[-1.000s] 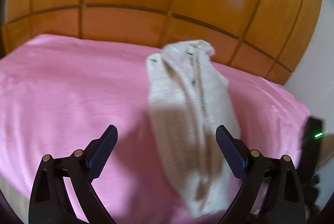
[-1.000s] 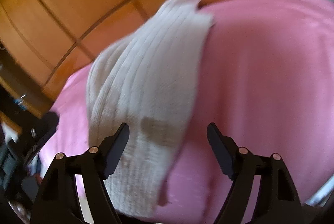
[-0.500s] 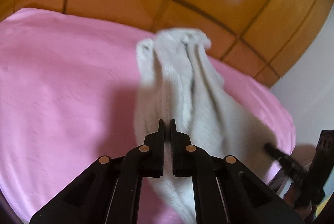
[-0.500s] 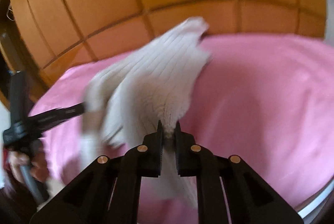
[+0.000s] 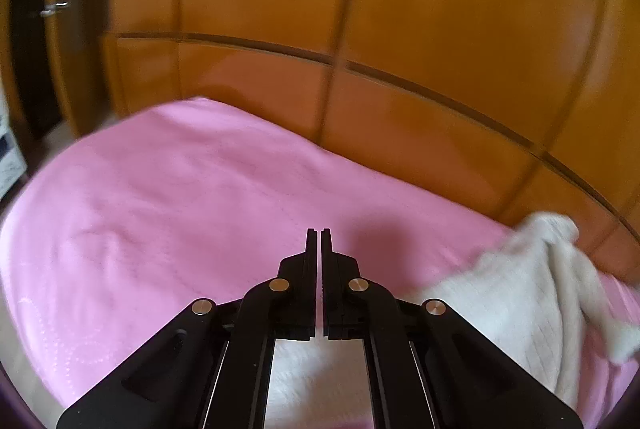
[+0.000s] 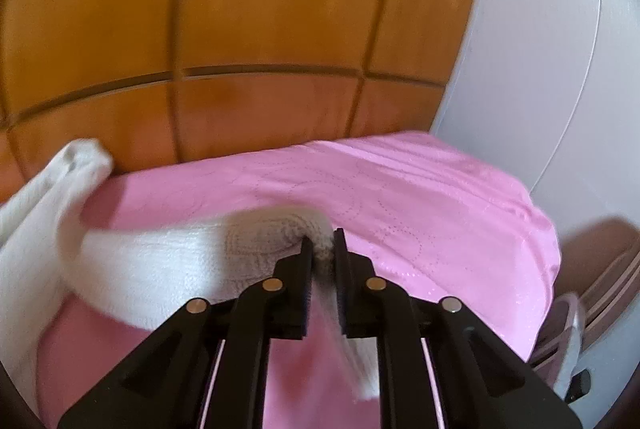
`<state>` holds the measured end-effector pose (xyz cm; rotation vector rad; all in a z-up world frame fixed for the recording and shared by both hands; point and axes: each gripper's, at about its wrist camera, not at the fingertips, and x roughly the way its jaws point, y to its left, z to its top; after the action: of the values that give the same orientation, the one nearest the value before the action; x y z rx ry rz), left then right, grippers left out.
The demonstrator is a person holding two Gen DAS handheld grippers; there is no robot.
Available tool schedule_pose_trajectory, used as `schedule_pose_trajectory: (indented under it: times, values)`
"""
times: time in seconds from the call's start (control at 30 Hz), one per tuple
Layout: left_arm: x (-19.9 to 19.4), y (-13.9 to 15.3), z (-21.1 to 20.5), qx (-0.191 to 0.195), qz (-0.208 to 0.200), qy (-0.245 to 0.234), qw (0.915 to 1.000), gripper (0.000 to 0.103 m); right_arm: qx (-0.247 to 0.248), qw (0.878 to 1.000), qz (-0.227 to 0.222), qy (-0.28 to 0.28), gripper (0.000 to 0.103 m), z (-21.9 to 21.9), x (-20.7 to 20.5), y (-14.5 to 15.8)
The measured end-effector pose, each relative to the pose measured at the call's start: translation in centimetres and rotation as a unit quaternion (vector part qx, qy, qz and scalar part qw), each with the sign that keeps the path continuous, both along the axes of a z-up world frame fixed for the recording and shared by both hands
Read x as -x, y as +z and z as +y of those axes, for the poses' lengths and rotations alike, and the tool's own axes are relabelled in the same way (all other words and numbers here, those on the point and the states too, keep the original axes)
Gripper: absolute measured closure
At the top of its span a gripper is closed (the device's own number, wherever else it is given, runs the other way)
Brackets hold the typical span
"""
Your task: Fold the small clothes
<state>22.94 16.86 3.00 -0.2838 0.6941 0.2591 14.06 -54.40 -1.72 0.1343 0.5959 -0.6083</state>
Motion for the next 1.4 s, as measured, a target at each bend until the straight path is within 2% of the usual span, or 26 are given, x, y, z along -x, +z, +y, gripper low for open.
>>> schedule_pose_trajectory:
  times: [0.03, 0.07, 0.1, 0.13, 0.2, 0.23, 0.27, 0.3, 0.37, 0.43, 0.47, 0.53, 0.6, 0.63, 0.67, 0.73, 0.8, 0.83, 0.87, 0.93, 0.97, 1.0, 1.03, 1.07, 1.2, 1.4]
  values:
    - [0.3, 0.0, -0.2, 0.018, -0.004, -0.014, 0.9997, 0.101, -0.010, 1.000, -0.006, -0.003, 0.074, -0.6, -0.3, 0.2]
    - [0.8, -0.2, -0.6, 0.028, -0.006, -0.029, 0.9992, 0.095, -0.016, 1.000, -0.026, -0.002, 0.052, -0.8, 0.0, 0.7]
    - [1.0, -0.7, -1.1, 0.034, -0.005, -0.040, 0.9986, 0.070, -0.018, 0.999, -0.038, 0.005, 0.044, -0.5, 0.5, 1.0]
    - [1.8, -1.3, -1.9, 0.038, -0.004, -0.049, 0.9981, 0.046, -0.032, 0.998, -0.050, 0.029, 0.044, 0.6, 1.1, 1.2]
    - [3.6, -2.7, -3.6, 0.057, -0.014, -0.082, 0.9949, 0.043, -0.088, 0.990, -0.053, 0.096, 0.046, 2.7, 1.8, 0.9]
    - [4.1, -3.8, -4.8, 0.072, -0.004, -0.107, 0.9916, 0.043, -0.136, 0.977, -0.057, 0.156, 0.046, 4.9, 2.4, 0.4]
    - [4.6, -4.8, -5.7, 0.091, 0.004, -0.123, 0.9882, 0.043, -0.164, 0.967, -0.056, 0.189, 0.049, 6.1, 2.7, 0.0]
    - [5.2, -5.6, -6.6, 0.112, 0.011, -0.137, 0.9841, 0.043, -0.206, 0.949, -0.054, 0.232, 0.052, 8.0, 3.1, -0.7]
    - [6.3, -7.2, -8.5, 0.152, 0.022, -0.173, 0.9728, 0.043, -0.298, 0.900, -0.033, 0.318, 0.056, 12.6, 3.7, -2.9]
    - [7.4, -8.5, -10.3, 0.187, 0.034, -0.195, 0.9623, 0.043, -0.346, 0.860, -0.016, 0.375, 0.058, 17.0, 4.2, -5.0]
    - [7.9, -9.1, -11.0, 0.205, 0.040, -0.208, 0.9555, 0.043, -0.372, 0.843, -0.004, 0.389, 0.058, 18.8, 4.3, -6.0]
    - [8.3, -10.2, -12.3, 0.240, 0.057, -0.225, 0.9427, 0.045, -0.431, 0.802, 0.032, 0.412, 0.059, 22.0, 4.1, -8.4]
    - [8.5, -11.3, -13.3, 0.271, 0.067, -0.241, 0.9295, 0.046, -0.437, 0.800, 0.039, 0.409, 0.059, 23.6, 3.7, -9.6]
    - [8.6, -11.6, -13.7, 0.275, 0.071, -0.245, 0.9271, 0.046, -0.455, 0.792, 0.038, 0.405, 0.059, 23.9, 3.3, -10.2]
    - [8.7, -12.1, -14.4, 0.277, 0.079, -0.248, 0.9249, 0.046, -0.462, 0.790, 0.036, 0.401, 0.060, 24.0, 2.7, -10.4]
    - [8.8, -12.5, -15.7, 0.295, 0.089, -0.263, 0.9144, 0.046, -0.449, 0.803, 0.024, 0.391, 0.066, 24.0, 2.0, -10.2]
    - [9.0, -12.9, -16.4, 0.301, 0.091, -0.271, 0.9098, 0.046, -0.444, 0.806, 0.025, 0.391, 0.079, 23.9, 1.5, -10.3]
    - [8.8, -13.3, -16.9, 0.312, 0.096, -0.277, 0.9035, 0.046, -0.432, 0.811, 0.027, 0.394, 0.084, 24.7, 2.4, -10.0]
    - [9.0, -13.8, -17.3, 0.320, 0.101, -0.280, 0.8992, 0.050, -0.416, 0.818, 0.028, 0.398, 0.095, 24.5, 2.5, -9.7]
    - [8.8, -14.1, -18.2, 0.329, 0.108, -0.291, 0.8917, 0.074, -0.404, 0.822, 0.024, 0.402, 0.096, 24.7, 3.7, -9.1]
    - [8.8, -13.9, -18.5, 0.326, 0.105, -0.295, 0.8919, 0.080, -0.394, 0.825, 0.016, 0.404, 0.097, 24.2, 4.2, -8.4]
    - [8.8, -13.5, -18.8, 0.316, 0.096, -0.299, 0.8954, 0.093, -0.384, 0.829, 0.010, 0.407, 0.097, 24.0, 4.9, -7.7]
    - [8.9, -13.1, -18.9, 0.303, 0.091, -0.300, 0.8998, 0.095, -0.368, 0.835, 0.000, 0.410, 0.097, 24.1, 5.2, -6.7]
    - [8.8, -12.6, -18.9, 0.291, 0.085, -0.299, 0.9048, 0.095, -0.355, 0.839, -0.011, 0.412, 0.097, 23.4, 5.8, -5.5]
    - [9.2, -9.7, -16.8, 0.276, 0.050, -0.302, 0.9109, 0.097, -0.316, 0.853, -0.062, 0.411, 0.098, 20.0, 8.2, -0.7]
    - [10.8, -4.1, -11.2, 0.290, 0.003, -0.293, 0.9110, 0.098, -0.286, 0.869, -0.131, 0.381, 0.098, 15.4, 12.0, 5.1]
